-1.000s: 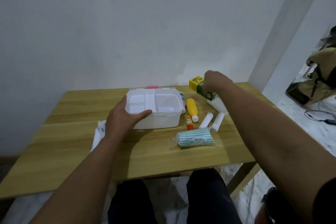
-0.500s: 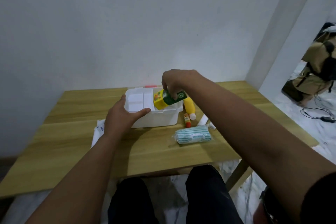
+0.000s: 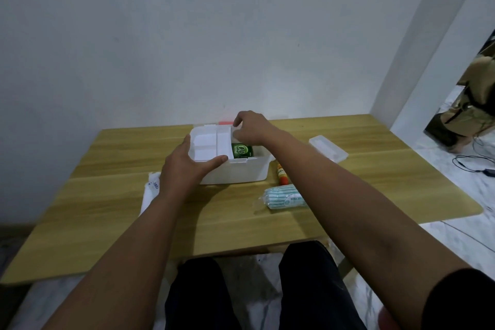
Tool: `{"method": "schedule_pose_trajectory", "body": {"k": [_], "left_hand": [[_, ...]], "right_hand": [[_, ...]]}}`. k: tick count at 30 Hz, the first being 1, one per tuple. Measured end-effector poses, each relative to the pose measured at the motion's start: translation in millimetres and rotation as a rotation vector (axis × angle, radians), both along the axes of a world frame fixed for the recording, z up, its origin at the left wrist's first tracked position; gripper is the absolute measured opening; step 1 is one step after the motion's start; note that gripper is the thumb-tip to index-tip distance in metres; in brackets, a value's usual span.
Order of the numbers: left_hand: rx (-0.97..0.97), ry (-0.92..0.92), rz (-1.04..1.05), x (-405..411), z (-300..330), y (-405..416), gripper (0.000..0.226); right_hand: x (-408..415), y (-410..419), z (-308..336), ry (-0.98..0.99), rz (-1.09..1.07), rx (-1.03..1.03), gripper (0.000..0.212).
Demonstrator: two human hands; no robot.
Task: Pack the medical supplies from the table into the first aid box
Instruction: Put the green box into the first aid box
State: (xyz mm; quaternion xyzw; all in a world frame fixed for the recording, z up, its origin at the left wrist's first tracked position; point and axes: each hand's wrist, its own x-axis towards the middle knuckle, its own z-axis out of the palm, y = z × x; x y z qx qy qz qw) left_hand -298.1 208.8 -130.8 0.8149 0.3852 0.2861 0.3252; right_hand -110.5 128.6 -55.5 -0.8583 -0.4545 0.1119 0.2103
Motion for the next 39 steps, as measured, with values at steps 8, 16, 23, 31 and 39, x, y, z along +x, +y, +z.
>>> {"method": "schedule_pose_trajectory", "body": {"k": [8, 16, 23, 31, 39], "left_hand": [[0.011, -0.012, -0.008, 3, -3, 1, 0.108], [0.008, 0.003, -0.015, 3, 0, 0, 0.109], [-0.006, -0.021, -0.028, 0, 0, 1, 0.111], [-0.011, -0.047, -0.013, 0, 1, -1, 0.108], [-0.017, -0.081, -0.038, -1, 2, -2, 0.101]], "right_hand": [[-14, 5, -24, 0.105, -0.057, 0.014, 0.057], [-30, 20, -23, 0.093, -0.041, 0.039, 0.047], [0, 0, 5, 0.112, -0.117, 0.243, 0.033], [119, -97, -11, -0.088, -0.46, 0.112, 0.036], [156, -149, -61, -0.091, -0.518, -0.303, 0.036]]}}
